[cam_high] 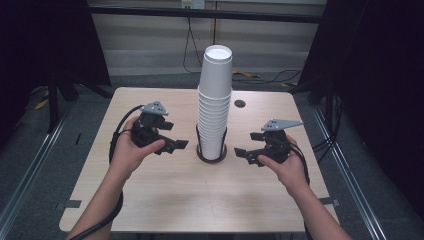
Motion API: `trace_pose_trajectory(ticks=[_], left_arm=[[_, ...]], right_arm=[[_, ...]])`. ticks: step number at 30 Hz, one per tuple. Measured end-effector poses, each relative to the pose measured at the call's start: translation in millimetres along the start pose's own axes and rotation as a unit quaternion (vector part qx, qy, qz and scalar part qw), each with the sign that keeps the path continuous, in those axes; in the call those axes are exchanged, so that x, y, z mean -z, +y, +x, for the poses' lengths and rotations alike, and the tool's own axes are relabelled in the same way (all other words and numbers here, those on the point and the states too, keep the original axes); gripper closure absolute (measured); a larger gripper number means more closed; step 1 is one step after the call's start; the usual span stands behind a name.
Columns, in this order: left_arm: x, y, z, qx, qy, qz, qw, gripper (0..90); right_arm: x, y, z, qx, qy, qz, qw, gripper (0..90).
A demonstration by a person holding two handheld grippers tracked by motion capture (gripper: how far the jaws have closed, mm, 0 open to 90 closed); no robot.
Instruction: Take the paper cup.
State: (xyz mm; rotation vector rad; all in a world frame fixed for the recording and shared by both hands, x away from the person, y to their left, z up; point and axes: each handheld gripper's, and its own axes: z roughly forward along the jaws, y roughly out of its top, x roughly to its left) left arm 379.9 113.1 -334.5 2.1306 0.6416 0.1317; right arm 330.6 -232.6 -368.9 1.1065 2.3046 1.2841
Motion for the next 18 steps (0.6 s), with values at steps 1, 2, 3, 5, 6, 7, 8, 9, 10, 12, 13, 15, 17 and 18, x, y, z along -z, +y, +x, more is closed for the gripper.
trace_pose_trajectory(ticks=[1,2,3,5,6,7,8,9,10,12,13,15,17,18], left_arm=[[0.6,5.6,-0.1,-0.002,0.002,0.0,1.0,15.9],[1.2,12.4,-0.5,-0.004,0.0,-0.002,1.0,15.9],[2.1,16.4,-0.5,-0.005,0.001,-0.001,1.0,15.9],[3.3,26.4,-1.0,-0.005,0.001,-0.006,1.0,15.9],[4.3,30.9,-0.8,-0.006,-0.001,-0.007,1.0,15.9],[4.3,30.9,-0.8,-0.006,-0.001,-0.007,1.0,15.9],[5.1,36.1,-0.8,-0.005,-0.001,-0.009,0.9999,15.9],[5.8,39.8,-0.8,-0.008,-0.003,-0.014,0.9999,15.9],[6.6,46.7,-1.2,-0.008,-0.005,-0.017,0.9998,15.9],[6.8,52.2,-0.9,-0.01,-0.007,-0.023,0.9996,15.9],[6.3,55.8,-1.2,-0.009,-0.005,-0.027,0.9996,15.9],[6.3,61.2,-0.8,-0.009,-0.006,-0.029,0.9995,15.8],[7.0,67.6,0.0,-0.009,-0.007,-0.035,0.9993,15.8],[7.0,67.6,0.0,-0.009,-0.007,-0.035,0.9993,15.8]], right_arm=[[0.2,3.0,0.1,0.002,0.003,-0.002,1.0,14.1],[0.2,7.0,0.8,0.003,0.009,-0.004,0.9999,14.1],[0.2,11.7,1.6,0.003,0.01,-0.007,0.9999,14.1],[-0.8,18.1,3.1,0.008,0.012,-0.01,0.9998,14.1],[-1.2,20.3,4.0,0.01,0.013,-0.011,0.9998,14.1],[-1.5,23.0,5.4,0.012,0.014,-0.01,0.9998,14.1],[-1.5,23.0,5.4,0.012,0.014,-0.01,0.9998,14.1],[-1.8,28.8,7.8,0.013,0.018,-0.016,0.9996,14.1],[-1.7,31.1,8.9,0.013,0.019,-0.019,0.9996,14.1],[-2.0,35.4,10.5,0.008,0.024,-0.027,0.9993,13.7],[-2.6,36.9,11.0,0.006,0.026,-0.032,0.9991,13.7],[-2.4,43.0,12.4,0.002,0.025,-0.04,0.9989,13.7],[-1.7,49.2,13.3,0.002,0.024,-0.048,0.9986,13.7],[-1.7,49.2,13.3,0.002,0.024,-0.048,0.9986,13.7]])
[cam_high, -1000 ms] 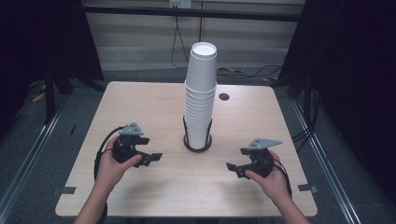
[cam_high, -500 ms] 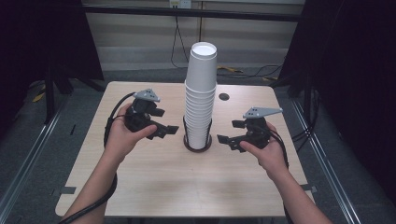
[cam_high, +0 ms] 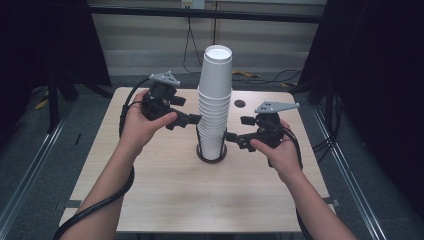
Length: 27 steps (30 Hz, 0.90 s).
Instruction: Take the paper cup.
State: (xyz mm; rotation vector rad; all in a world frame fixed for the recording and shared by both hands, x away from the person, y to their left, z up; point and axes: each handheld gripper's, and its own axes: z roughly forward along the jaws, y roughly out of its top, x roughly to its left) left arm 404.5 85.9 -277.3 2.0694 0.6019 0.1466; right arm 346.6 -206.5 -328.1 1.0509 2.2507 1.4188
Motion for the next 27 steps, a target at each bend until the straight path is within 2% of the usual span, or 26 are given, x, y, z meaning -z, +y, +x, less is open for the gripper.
trace_pose_trajectory(ticks=[2,5,8,9,13,16,19,24,27], left_arm=[[1.5,10.1,1.1,-0.005,0.005,-0.002,1.0,15.8],[1.3,16.1,1.8,-0.008,0.002,-0.006,0.9999,15.8],[0.9,24.4,3.3,-0.016,0.004,-0.016,0.9997,15.8],[0.7,30.0,4.6,-0.02,0.011,-0.026,0.9994,15.7],[-2.9,39.5,7.6,-0.008,0.01,-0.036,0.9993,15.7],[-10.4,49.5,7.9,-0.012,0.008,-0.036,0.9992,15.7],[-16.7,54.1,6.9,-0.012,0.012,-0.031,0.9994,15.7],[-30.2,57.2,6.1,-0.014,0.007,-0.041,0.999,14.2],[-36.5,58.3,5.9,-0.015,0.009,-0.041,0.999,11.5]], right_arm=[[-0.5,10.5,0.8,0.0,-0.003,-0.009,1.0,13.7],[-2.6,19.1,0.8,-0.004,-0.003,-0.019,0.9998,13.7],[-5.7,25.4,1.2,-0.004,-0.003,-0.023,0.9997,13.8],[-8.3,30.9,1.9,-0.004,-0.005,-0.027,0.9996,13.8],[-12.0,37.6,2.0,-0.002,-0.013,-0.028,0.9995,13.9],[-16.3,44.5,0.2,-0.004,-0.018,-0.03,0.9994,14.0],[-18.8,47.6,-0.1,-0.002,-0.018,-0.033,0.9993,14.1],[-21.9,50.1,-3.2,0.004,-0.026,-0.042,0.9988,14.4],[-22.2,52.1,-4.4,-0.001,-0.016,-0.05,0.9986,14.4]])
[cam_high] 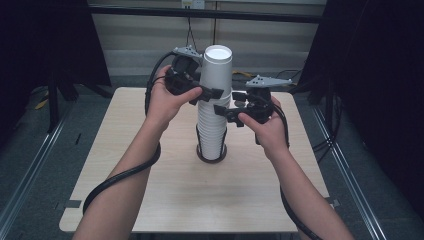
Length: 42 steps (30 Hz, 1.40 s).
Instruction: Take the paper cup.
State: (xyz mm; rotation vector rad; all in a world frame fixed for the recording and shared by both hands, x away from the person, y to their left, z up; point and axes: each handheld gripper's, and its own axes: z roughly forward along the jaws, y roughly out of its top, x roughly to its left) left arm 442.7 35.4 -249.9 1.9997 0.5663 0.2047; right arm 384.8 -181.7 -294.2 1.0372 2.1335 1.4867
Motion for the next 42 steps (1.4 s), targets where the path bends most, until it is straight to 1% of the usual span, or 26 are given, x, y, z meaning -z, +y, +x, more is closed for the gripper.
trace_pose_trajectory(ticks=[2,3,4,5,7,8,9,10,11,12,13,15,17,18,19,21,22,23,25,26,27,28,31,34,38,42], left_arm=[[-3.1,-0.8,1.2,-0.003,-0.004,-0.005,1.0,10.3],[-4.7,-0.9,1.4,0.002,-0.005,-0.01,0.9999,9.7],[-5.9,-0.4,1.6,0.003,-0.005,-0.012,0.9999,9.4],[-7.1,-0.1,1.1,0.005,-0.004,-0.013,0.9999,9.0],[-9.2,0.6,0.0,0.004,0.001,-0.015,0.9999,8.3],[-10.6,1.6,-1.2,0.001,0.006,-0.013,0.9999,8.4],[-10.6,1.6,-1.2,0.001,0.006,-0.013,0.9999,8.6],[-11.7,1.6,-1.7,0.005,0.008,-0.017,0.9998,8.6],[-12.8,1.5,-2.1,0.005,0.01,-0.021,0.9997,8.8],[-13.0,1.4,-2.1,0.005,0.01,-0.022,0.9997,9.1],[-12.9,1.1,-2.6,0.007,0.011,-0.023,0.9997,9.2],[-12.2,1.8,-2.9,0.001,0.014,-0.021,0.9997,9.8],[-12.0,2.5,-4.4,0.002,0.019,-0.023,0.9996,10.2],[-11.7,3.1,-5.0,0.0,0.02,-0.022,0.9996,10.5],[-11.2,3.7,-5.6,0.003,0.022,-0.024,0.9995,10.7],[-10.5,4.5,-5.7,0.008,0.023,-0.028,0.9993,11.0],[-9.6,5.4,-6.0,0.011,0.024,-0.036,0.999,11.0],[-9.6,5.4,-6.0,0.011,0.024,-0.036,0.999,11.1],[-7.1,8.0,-6.2,0.017,0.025,-0.049,0.9983,11.1],[-6.2,9.3,-6.5,0.017,0.025,-0.053,0.9981,11.1],[-6.2,9.3,-6.5,0.017,0.025,-0.053,0.9981,11.1],[-4.5,11.1,-6.2,0.023,0.024,-0.057,0.9978,11.0],[-3.3,13.0,-6.4,0.025,0.023,-0.057,0.9978,11.0],[-0.4,17.8,-8.7,0.03,0.022,-0.068,0.997,11.0],[0.4,22.2,-11.4,0.022,0.026,-0.063,0.9974,11.0],[0.1,21.4,-11.9,0.018,0.028,-0.063,0.9974,10.9]], right_arm=[[-0.6,1.5,-0.4,0.002,-0.002,-0.001,1.0,14.4],[-1.2,1.7,-0.8,-0.002,0.002,-0.001,1.0,14.4],[-1.9,2.0,-1.0,-0.004,0.0,-0.001,1.0,15.1],[-2.6,2.4,-0.8,0.0,-0.005,-0.004,1.0,17.1],[-4.1,2.5,0.1,0.001,-0.01,-0.003,0.9999,16.8],[-4.4,2.2,0.1,-0.001,-0.01,-0.004,0.9999,16.9],[-4.4,2.2,0.1,-0.001,-0.01,-0.004,0.9999,16.9],[-4.6,1.9,-0.2,-0.003,-0.01,-0.004,0.9999,16.9],[-5.3,0.5,-1.6,-0.01,-0.007,-0.008,0.9999,17.2],[-5.7,-0.1,-1.6,-0.011,-0.008,-0.008,0.9999,17.2],[-6.0,-0.5,-1.5,-0.01,-0.009,-0.007,0.9999,17.1],[-6.8,-1.1,-1.1,-0.006,-0.011,-0.006,0.9999,17.2],[-7.6,-1.8,-0.9,-0.008,-0.013,-0.007,0.9999,17.0],[-8.3,-2.4,-1.3,-0.009,-0.011,-0.008,0.9999,17.0],[-8.7,-3.1,-1.5,-0.011,-0.008,-0.009,0.9999,17.2],[-9.3,-3.4,-0.7,-0.011,-0.01,-0.012,0.9998,16.7],[-9.4,-3.5,-0.4,-0.01,-0.011,-0.013,0.9998,16.6],[-9.4,-3.5,-0.4,-0.01,-0.011,-0.013,0.9998,16.6],[-9.9,-3.3,0.1,-0.007,-0.014,-0.013,0.9998,16.5],[-10.0,-3.2,0.2,-0.005,-0.015,-0.012,0.9998,16.5],[-10.0,-3.2,0.2,-0.005,-0.015,-0.012,0.9998,16.5],[-10.3,-3.1,0.7,-0.005,-0.015,-0.013,0.9998,16.4],[-10.1,-3.2,0.7,-0.003,-0.016,-0.015,0.9998,16.5],[-9.5,-3.1,0.7,-0.005,-0.016,-0.016,0.9997,16.8],[-8.8,-1.2,1.6,-0.001,-0.019,-0.017,0.9997,16.8],[-7.7,-0.2,2.8,0.003,-0.019,-0.015,0.9997,16.7]])
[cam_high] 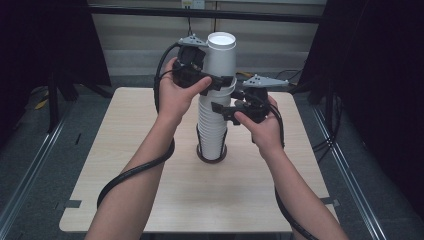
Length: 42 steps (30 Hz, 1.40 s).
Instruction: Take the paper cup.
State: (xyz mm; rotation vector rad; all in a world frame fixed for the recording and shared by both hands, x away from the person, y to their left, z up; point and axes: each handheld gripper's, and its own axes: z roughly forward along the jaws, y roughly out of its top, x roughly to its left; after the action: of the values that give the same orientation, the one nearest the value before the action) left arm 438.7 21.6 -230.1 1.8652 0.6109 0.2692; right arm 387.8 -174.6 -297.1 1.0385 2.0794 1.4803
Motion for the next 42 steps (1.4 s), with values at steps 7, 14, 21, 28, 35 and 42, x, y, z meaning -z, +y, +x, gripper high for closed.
trace_pose_trajectory(ticks=[7,14,21,28,35,42], left_arm=[[-3.8,-11.6,3.4,0.008,0.003,0.011,0.9999,10.7],[-5.7,-14.5,2.5,0.004,0.004,0.017,0.9998,10.7],[-5.8,-17.2,4.0,0.007,0.004,0.017,0.9998,10.7],[-3.6,-10.5,3.5,0.002,0.007,0.009,0.9999,11.8],[-0.1,-2.8,3.7,0.015,0.004,-0.001,0.9999,12.5],[4.6,10.1,1.4,0.012,0.007,-0.007,0.9999,12.7]], right_arm=[[7.4,3.7,0.0,0.004,-0.003,-0.013,0.9999,12.4],[4.6,8.8,1.7,0.01,-0.007,-0.012,0.9999,12.3],[-0.8,7.7,0.8,0.005,-0.007,-0.016,0.9998,13.2],[-2.9,2.6,0.3,0.007,-0.008,-0.012,0.9999,13.7],[-4.2,0.6,0.7,0.008,-0.009,-0.008,0.9999,13.8],[-4.8,-0.1,1.0,0.008,-0.01,-0.007,0.9999,13.3]])
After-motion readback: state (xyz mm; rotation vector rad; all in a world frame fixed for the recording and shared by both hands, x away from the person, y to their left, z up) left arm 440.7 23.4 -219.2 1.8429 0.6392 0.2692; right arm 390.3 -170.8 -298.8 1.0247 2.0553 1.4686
